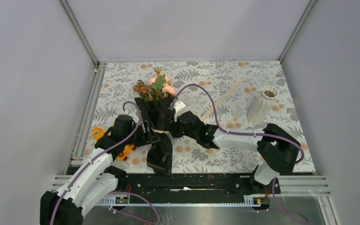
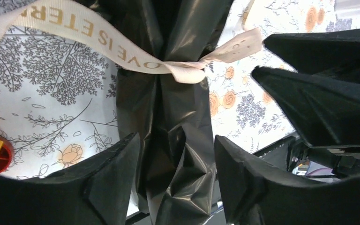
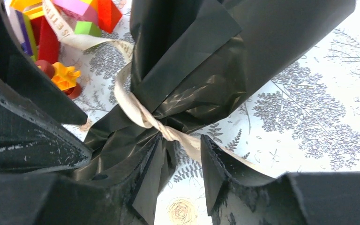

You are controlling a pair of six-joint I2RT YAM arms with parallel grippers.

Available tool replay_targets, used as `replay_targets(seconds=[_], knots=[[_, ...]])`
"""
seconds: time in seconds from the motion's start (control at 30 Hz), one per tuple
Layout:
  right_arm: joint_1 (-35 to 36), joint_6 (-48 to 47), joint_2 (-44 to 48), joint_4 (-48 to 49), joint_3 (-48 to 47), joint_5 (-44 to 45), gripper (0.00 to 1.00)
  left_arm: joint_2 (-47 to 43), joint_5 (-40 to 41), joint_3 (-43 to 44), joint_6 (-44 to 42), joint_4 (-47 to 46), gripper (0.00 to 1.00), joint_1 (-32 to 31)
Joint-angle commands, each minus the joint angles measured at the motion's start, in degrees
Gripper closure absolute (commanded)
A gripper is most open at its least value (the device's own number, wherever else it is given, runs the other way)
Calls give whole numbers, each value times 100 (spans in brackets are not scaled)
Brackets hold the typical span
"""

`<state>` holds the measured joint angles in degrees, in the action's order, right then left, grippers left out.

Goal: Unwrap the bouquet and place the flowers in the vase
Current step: Untie the ribbon from the wrapping paper.

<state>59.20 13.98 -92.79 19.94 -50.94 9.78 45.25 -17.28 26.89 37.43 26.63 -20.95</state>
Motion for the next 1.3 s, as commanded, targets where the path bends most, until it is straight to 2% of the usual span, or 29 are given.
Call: replay_targets(seconds=[0.0,0.07,0.17,0.33,0.5,0.77,0.97,1.27], knots=[[-31,115,244,-240,-81,-600,56,-134,95,598,-294,73,33,22],[-46,208,151,-355,-164,-861,56,6,74,862,-512,217,30,21],[-104,373,-53,-412,-305,-1121,57,501,-35,1451,-1019,569,29,36],[-231,543,-384,-445,-555,-1465,61,1389,-58,2459,-1973,1149,31,101],[-285,659,-645,-439,-696,-1383,63,1950,-137,2923,-2357,1193,35,126],[-339,650,-926,-455,-856,-1325,65,2187,-393,2613,-2352,781,36,130],[-339,633,-1083,-451,-1037,-1331,65,2288,-589,2336,-2387,554,44,126],[-340,853,-1153,-369,-1096,-1359,63,2471,-220,2118,-2143,492,44,126]])
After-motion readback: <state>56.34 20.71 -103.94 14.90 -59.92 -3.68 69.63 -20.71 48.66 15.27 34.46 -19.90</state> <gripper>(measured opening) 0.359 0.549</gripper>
